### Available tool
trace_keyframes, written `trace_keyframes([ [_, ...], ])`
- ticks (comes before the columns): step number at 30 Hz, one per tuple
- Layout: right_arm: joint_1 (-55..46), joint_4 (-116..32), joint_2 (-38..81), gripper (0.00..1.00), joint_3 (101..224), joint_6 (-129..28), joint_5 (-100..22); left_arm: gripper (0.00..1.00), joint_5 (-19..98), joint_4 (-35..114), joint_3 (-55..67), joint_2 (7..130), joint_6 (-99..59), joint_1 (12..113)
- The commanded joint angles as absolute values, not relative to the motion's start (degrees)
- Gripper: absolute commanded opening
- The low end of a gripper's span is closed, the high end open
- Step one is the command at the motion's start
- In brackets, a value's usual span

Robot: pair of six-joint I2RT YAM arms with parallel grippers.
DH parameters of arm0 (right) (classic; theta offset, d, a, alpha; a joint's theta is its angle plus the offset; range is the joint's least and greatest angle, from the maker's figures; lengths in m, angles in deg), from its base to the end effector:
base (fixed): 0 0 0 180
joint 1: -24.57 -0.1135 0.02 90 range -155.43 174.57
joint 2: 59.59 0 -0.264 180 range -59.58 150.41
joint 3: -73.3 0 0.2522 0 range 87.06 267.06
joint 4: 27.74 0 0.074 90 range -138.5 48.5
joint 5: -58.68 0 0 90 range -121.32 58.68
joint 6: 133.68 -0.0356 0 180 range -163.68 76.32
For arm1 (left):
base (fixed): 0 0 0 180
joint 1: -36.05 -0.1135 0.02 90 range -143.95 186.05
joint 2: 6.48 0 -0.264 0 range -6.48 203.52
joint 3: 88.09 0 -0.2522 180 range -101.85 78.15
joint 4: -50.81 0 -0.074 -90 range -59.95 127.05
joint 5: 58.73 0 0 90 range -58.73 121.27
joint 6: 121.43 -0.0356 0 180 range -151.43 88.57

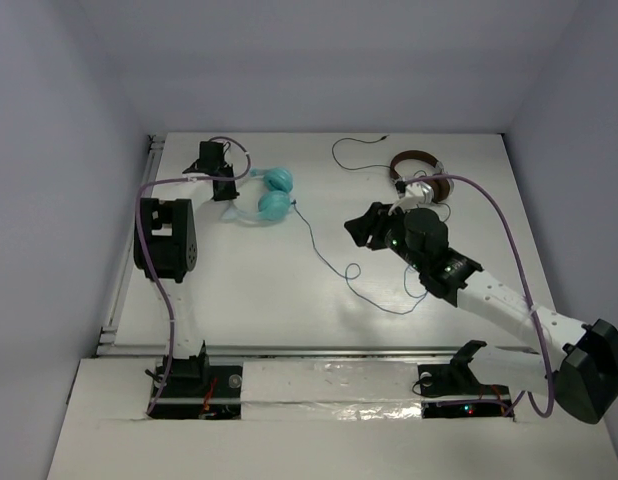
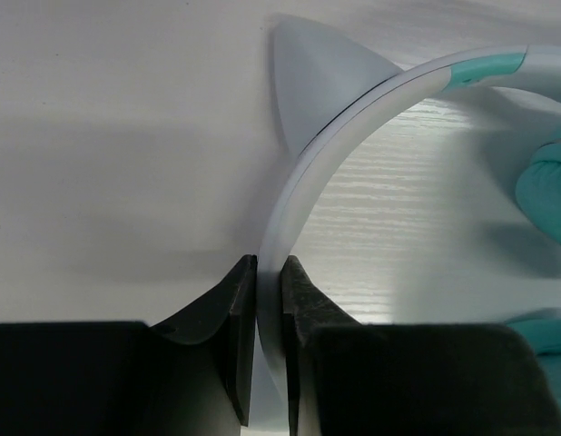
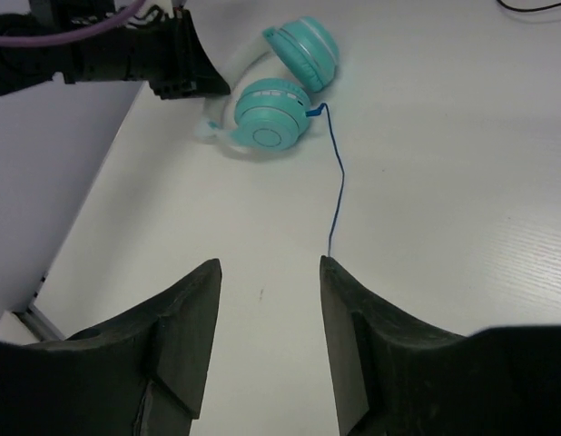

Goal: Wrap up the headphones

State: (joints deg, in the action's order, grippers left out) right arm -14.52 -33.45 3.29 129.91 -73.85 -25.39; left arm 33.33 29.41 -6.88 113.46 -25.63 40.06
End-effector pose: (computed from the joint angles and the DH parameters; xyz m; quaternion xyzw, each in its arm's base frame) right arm 0.2021 0.1594 0.2982 -0.0279 0.7762 0.3242 0.5401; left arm 0.4665 -0.0340 0.1772 -0.0071 0.9153 -0.0508 0.3994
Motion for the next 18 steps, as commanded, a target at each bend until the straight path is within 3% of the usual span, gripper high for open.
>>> trace_keyframes([
  [1,-14.9,-29.9,3.9,0.54,129.5,-72.1,-25.3,0.0,39.1,24.9,-11.3,106.0,-22.5,40.4],
  [5,-14.9,-27.8,5.5,0.65,130.0,-70.4,-31.8,0.0,43.6,23.7,-9.5,95.7,-19.4,40.4],
  [9,-14.9,-26.8,8.0,0.83,131.2,-68.6,-38.0,0.0,47.4,21.1,-9.5,91.0,-16.9,40.4],
  [18,-13.8,-24.7,12.3,0.85,133.3,-69.2,-39.7,0.0,54.5,19.6,-8.9,82.3,-14.0,40.4],
])
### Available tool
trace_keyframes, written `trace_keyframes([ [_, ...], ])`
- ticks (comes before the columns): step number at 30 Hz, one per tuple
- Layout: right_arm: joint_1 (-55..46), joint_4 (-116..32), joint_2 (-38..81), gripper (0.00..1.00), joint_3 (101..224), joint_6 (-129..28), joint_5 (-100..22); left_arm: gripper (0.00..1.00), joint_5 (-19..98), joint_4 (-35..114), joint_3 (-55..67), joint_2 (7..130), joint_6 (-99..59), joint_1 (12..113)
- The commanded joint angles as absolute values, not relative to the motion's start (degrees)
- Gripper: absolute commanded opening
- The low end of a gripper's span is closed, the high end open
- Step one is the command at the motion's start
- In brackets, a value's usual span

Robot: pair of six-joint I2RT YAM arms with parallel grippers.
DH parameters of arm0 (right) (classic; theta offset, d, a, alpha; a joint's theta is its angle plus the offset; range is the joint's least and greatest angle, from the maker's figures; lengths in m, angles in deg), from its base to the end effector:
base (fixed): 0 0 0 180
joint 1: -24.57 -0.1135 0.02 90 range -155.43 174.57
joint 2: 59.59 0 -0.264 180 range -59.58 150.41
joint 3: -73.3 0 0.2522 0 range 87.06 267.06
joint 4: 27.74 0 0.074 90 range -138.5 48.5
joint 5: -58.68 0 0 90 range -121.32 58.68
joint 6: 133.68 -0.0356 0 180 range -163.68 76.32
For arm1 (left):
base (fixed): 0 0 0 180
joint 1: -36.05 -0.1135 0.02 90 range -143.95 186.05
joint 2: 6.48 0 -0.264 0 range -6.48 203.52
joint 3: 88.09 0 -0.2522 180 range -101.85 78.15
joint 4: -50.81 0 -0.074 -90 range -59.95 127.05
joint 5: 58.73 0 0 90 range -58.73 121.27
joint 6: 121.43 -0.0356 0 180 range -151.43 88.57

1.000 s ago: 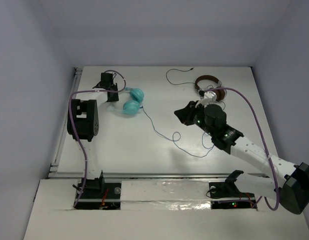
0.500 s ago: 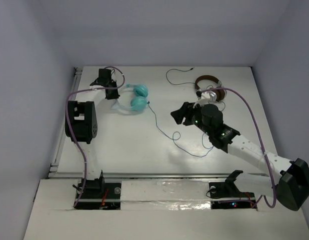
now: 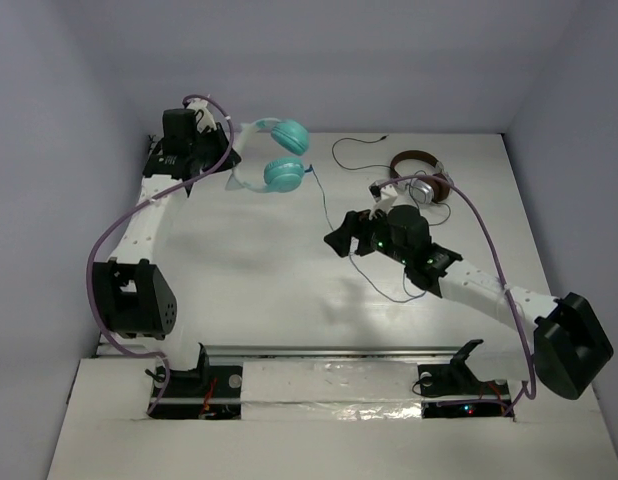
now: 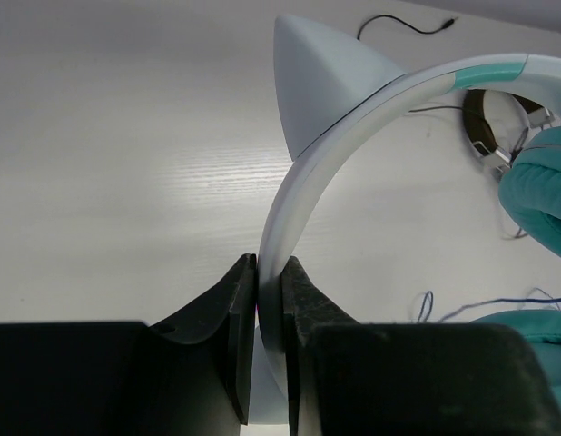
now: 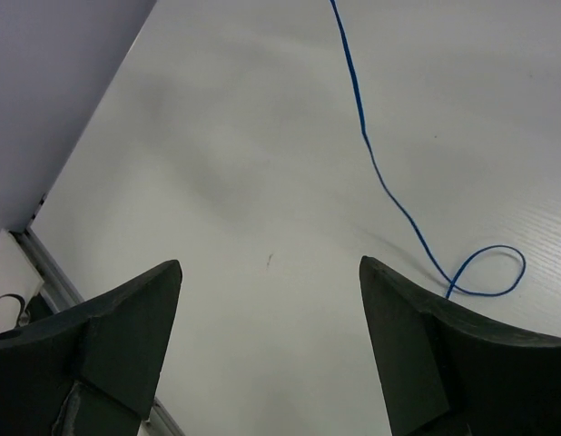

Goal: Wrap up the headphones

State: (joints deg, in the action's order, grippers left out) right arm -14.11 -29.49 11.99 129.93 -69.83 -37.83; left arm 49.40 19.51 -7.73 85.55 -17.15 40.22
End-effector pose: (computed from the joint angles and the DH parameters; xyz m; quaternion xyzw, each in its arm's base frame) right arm 0.2200 0.1813 0.2675 -0.1211 0.7925 0.3579 0.4787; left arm 0.3763 -0.0385 0.3674 0.0130 0.8311 -0.2168 0.5119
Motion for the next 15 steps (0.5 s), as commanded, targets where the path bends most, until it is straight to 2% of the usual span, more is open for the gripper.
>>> trace_keyframes([
  [1,-13.8,-24.3,12.6,0.85,133.2,-69.0,-40.2,0.0,55.0,19.6,-8.6,81.5,-13.9,40.4],
  [5,-11.9,-20.1,14.9,0.85,132.0,-69.6,-44.2,0.0,56.8,20.6,-7.7,77.0,-12.4,40.4],
  [13,-11.9,-16.5,17.1,0.8,129.3,-70.7,-42.6,0.0,56.9,22.8,-12.5,72.9,-8.7,40.4],
  [14,-11.9,-15.9,17.8,0.78,129.3,-70.6,-42.1,0.0,57.5,22.9,-14.0,73.0,-8.3,40.4],
  [15,-11.9,-15.6,18.3,0.7,129.4,-70.3,-42.0,0.0,57.5,22.9,-14.8,72.9,-8.1,40.4],
])
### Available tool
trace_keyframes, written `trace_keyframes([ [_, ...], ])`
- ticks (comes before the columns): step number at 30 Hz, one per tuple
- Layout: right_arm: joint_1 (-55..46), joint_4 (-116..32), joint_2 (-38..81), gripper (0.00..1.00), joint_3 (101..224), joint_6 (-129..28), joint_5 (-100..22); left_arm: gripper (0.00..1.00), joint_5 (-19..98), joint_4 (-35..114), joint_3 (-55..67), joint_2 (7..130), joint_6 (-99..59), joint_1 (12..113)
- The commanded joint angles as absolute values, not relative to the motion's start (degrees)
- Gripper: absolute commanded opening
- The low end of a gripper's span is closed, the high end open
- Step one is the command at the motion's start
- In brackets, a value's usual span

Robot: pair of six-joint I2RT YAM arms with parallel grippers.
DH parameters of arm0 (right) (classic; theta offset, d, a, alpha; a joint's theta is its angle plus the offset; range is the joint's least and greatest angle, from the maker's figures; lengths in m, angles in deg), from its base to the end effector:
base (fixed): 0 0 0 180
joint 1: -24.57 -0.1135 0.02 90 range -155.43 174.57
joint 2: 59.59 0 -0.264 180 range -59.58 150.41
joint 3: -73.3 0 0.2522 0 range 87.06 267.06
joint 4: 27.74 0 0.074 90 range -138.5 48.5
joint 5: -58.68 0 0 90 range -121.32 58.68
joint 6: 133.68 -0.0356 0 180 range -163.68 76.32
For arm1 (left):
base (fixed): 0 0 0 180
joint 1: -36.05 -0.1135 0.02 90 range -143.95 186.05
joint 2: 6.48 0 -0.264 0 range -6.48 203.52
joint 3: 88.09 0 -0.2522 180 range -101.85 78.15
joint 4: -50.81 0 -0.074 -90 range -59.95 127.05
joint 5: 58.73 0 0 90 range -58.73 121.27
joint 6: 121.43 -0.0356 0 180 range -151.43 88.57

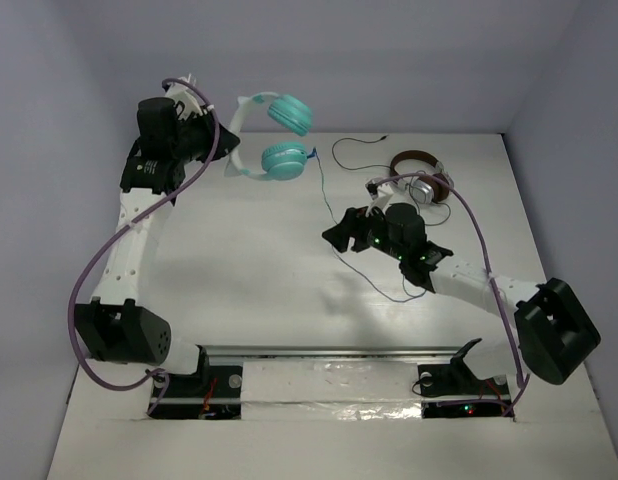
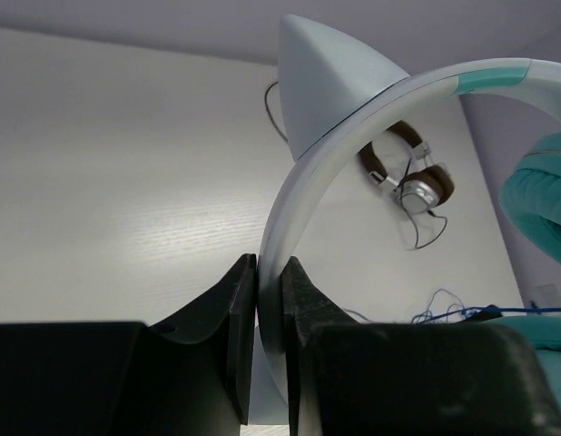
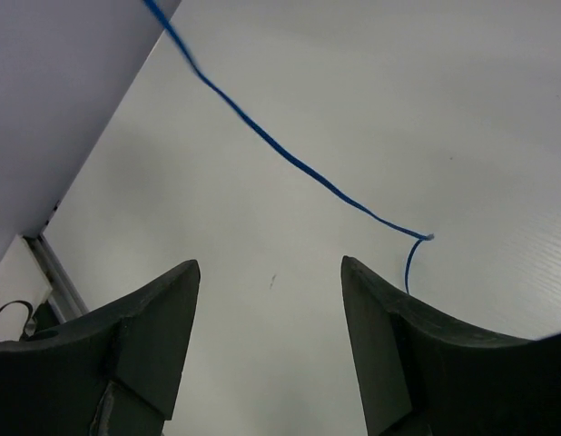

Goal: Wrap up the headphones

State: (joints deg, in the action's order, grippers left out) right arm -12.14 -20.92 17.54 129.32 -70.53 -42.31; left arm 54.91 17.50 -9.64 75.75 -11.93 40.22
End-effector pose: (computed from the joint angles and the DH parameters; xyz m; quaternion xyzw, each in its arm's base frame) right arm 0.2381 0.1860 0.2531 -0.1261 0.7780 0.3860 0.4794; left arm 0.3239 -0.0379 0.4327 0.0221 0.7812 -0.2816 0.5568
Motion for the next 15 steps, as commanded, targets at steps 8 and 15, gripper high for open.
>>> trace_keyframes([
  [8,-9.3,-10.6,23.6,0.72,129.9,-69.3,-44.2,0.0,60.5,23.3,-19.5,72.4,-5.5,40.4],
  [15,-6.9,-7.1,27.4,0.71,129.5,-70.6,-46.0,0.0,59.6,24.0,-20.7,72.3,-4.5,40.4],
])
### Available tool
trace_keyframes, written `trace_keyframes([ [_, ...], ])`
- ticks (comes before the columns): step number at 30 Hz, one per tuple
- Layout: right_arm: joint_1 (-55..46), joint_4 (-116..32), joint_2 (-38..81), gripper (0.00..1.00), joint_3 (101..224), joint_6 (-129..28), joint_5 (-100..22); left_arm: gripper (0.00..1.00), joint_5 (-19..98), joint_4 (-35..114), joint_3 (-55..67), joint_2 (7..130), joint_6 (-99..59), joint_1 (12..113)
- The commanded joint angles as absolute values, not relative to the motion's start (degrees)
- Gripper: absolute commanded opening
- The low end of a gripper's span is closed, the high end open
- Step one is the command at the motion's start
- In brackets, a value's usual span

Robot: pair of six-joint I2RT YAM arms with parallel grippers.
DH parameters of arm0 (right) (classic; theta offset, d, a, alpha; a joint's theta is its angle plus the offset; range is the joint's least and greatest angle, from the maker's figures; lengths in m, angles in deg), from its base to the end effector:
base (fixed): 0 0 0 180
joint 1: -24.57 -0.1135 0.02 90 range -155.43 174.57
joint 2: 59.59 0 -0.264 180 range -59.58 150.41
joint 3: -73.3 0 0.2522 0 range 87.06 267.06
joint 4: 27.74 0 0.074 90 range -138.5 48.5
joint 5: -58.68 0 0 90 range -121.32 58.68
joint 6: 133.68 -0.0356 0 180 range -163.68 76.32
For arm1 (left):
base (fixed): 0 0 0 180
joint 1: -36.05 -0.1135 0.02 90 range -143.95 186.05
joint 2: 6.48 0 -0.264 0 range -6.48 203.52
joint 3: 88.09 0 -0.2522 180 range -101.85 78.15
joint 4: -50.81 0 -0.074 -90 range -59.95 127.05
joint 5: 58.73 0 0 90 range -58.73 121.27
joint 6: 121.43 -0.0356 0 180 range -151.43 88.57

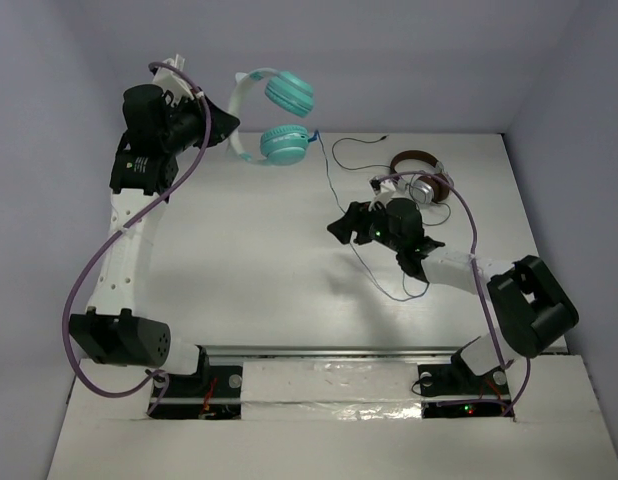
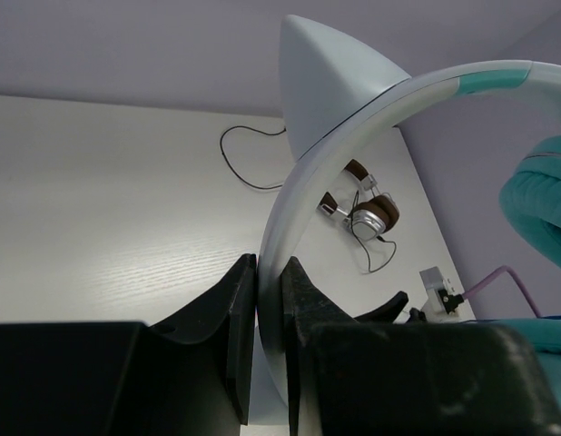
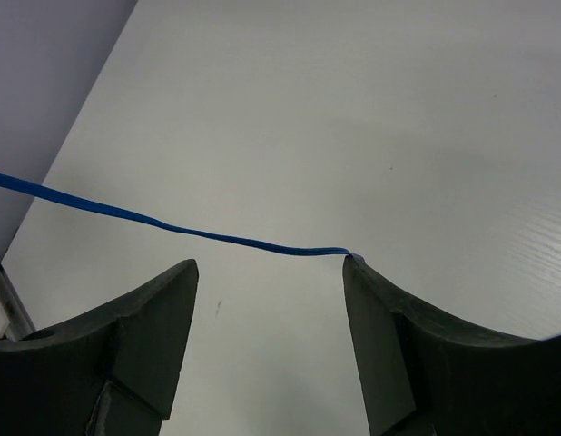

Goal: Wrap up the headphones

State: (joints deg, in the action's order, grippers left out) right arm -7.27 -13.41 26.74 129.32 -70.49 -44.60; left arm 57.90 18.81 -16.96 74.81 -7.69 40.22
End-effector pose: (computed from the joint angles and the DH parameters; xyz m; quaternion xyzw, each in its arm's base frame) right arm 0.2720 0.1785 0.2198 -0.1043 0.7894 0.3733 0.4761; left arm 0.3071 -0.0384 0.4831 0.0328 0.7303 -0.3234 0.6008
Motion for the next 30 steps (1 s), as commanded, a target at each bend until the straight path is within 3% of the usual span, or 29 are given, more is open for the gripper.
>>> trace_keyframes([
  [1,-6.9,-7.0,27.9,0.71,129.4,-70.7,-45.8,0.0,59.4,24.0,-21.0,72.2,-4.4,40.4],
  [14,-6.9,-5.8,29.5,0.65,127.1,-72.4,-40.6,0.0,57.5,22.0,-28.2,73.2,-4.0,40.4],
  [20,-6.9,-7.7,28.7,0.65,127.1,-71.5,-39.4,0.0,57.9,23.2,-26.0,72.3,-3.5,40.4],
  [22,-6.9,-7.8,30.0,0.59,127.6,-72.4,-41.9,0.0,57.7,23.5,-26.0,72.0,-3.1,40.4],
  [23,-6.9,-6.5,31.2,0.52,127.5,-73.0,-42.8,0.0,57.2,23.2,-26.4,72.0,-3.1,40.4],
  [24,-6.9,-5.7,31.6,0.35,126.4,-74.5,-43.7,0.0,56.8,22.7,-28.2,72.5,-3.2,40.4],
  [25,-6.9,-4.5,31.6,0.32,125.7,-75.7,-44.5,0.0,56.4,22.3,-29.2,73.0,-3.5,40.4],
  [30,-6.9,1.7,33.5,0.39,123.1,-80.0,-48.4,0.0,55.6,22.1,-32.4,75.3,-2.4,40.4],
])
